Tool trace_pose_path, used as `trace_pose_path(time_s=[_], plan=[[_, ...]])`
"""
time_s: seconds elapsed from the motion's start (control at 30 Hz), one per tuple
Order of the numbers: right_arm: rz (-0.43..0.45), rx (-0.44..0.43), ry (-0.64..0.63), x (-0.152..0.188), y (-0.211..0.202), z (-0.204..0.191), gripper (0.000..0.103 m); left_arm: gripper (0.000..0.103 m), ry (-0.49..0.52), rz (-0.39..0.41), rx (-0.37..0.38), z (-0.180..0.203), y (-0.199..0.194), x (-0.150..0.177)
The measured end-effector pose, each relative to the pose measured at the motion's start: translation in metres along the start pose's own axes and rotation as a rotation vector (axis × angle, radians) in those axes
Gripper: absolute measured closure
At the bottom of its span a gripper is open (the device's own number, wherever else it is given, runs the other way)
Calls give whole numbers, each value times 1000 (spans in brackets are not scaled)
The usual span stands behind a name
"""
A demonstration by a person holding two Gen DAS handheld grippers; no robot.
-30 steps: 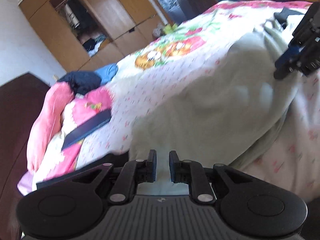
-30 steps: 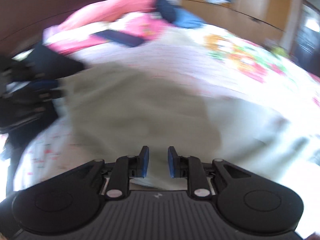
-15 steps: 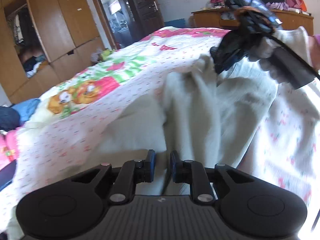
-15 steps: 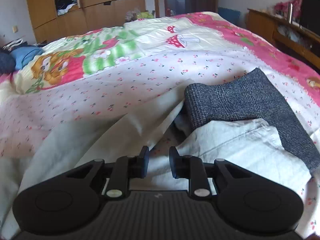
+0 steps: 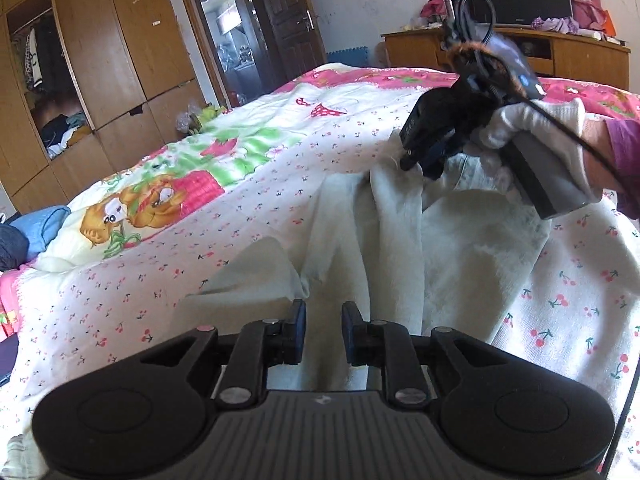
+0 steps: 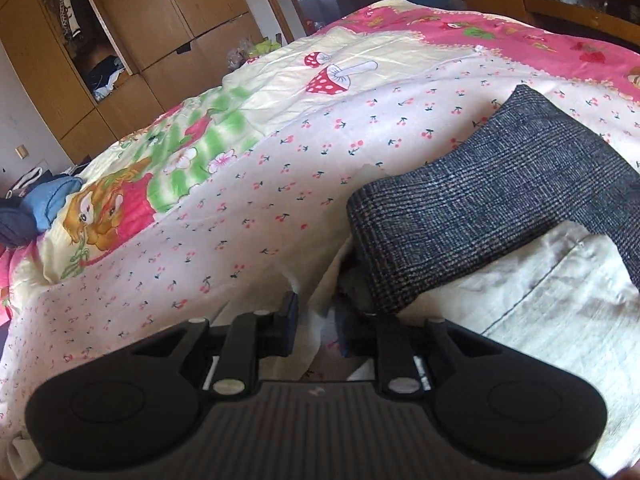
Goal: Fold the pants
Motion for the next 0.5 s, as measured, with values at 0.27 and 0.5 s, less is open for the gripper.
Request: trace_pose_path(time_s=[0.27, 0.5], plan=[[-36, 30, 92, 6, -7, -2, 84, 67, -4, -18, 62, 18, 8, 7], [-48, 9, 110, 9, 9, -10, 88, 67, -3, -11, 80, 18, 14, 18]])
Point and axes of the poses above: each gripper's, at about its wrist camera, not at the fingertips, and y roughly the way its jaws point, z to its right, x to its underside, the point moved 4 cm from there along y, roughly the way its jaws point, and after that the axes turned 13 degrees about -y, right-handed, at the moved point
